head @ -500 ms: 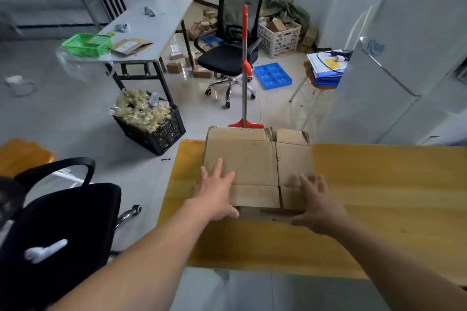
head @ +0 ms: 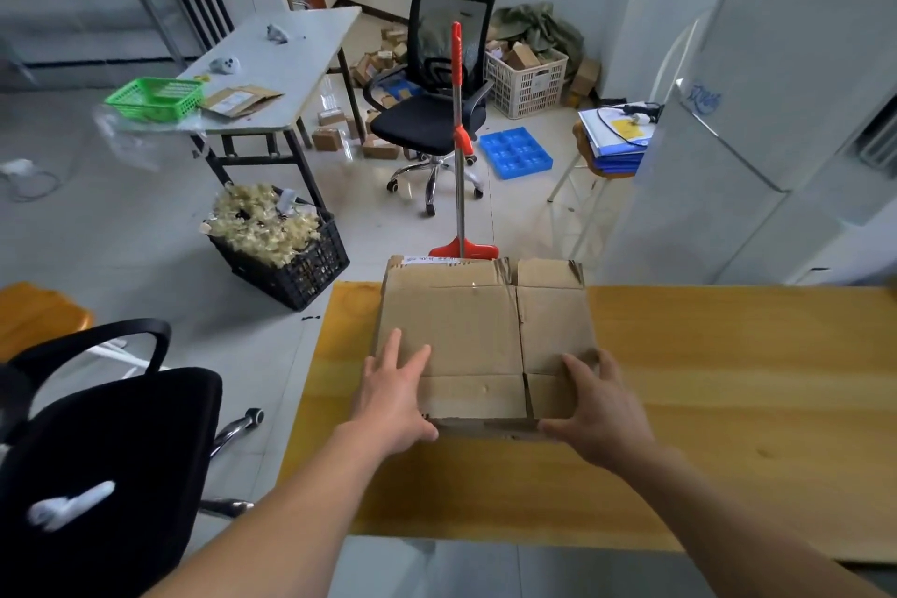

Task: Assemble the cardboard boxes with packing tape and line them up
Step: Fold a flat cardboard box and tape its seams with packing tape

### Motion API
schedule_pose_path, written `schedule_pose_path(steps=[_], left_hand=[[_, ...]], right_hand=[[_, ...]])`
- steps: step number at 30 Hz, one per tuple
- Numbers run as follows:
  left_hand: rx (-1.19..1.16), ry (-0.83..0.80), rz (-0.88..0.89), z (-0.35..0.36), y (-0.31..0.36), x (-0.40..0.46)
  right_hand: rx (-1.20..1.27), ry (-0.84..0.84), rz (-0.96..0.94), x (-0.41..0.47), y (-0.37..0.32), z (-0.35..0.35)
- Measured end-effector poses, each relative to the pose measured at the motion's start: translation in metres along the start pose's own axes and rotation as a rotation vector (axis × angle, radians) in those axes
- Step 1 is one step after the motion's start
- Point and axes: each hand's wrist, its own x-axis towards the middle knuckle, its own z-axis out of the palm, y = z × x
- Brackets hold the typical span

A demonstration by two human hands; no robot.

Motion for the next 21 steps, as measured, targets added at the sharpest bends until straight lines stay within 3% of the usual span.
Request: schedule_pose_path(steps=[6, 12, 16, 21], left_hand=[[-0.029, 0.020, -0.032, 0.003, -0.003, -0.003], [0.053, 0.119, 0.025, -0.018, 0.000, -0.007], [0.032, 0.225, 0.137, -0.051, 0.022, -0.017], [-0.207, 0.452, 0.309, -0.104, 0.088, -0.020]], right_hand=[[-0.045, 0.036, -0.001, -0.003, 0.003, 0.001], [0.096, 0.061, -0.057, -0.009, 0.009, -0.014], [0.279, 0.236, -0.088, -0.011, 0.009, -0.047], [0.418, 0.408, -0.031, -0.024, 0.006, -0.121]])
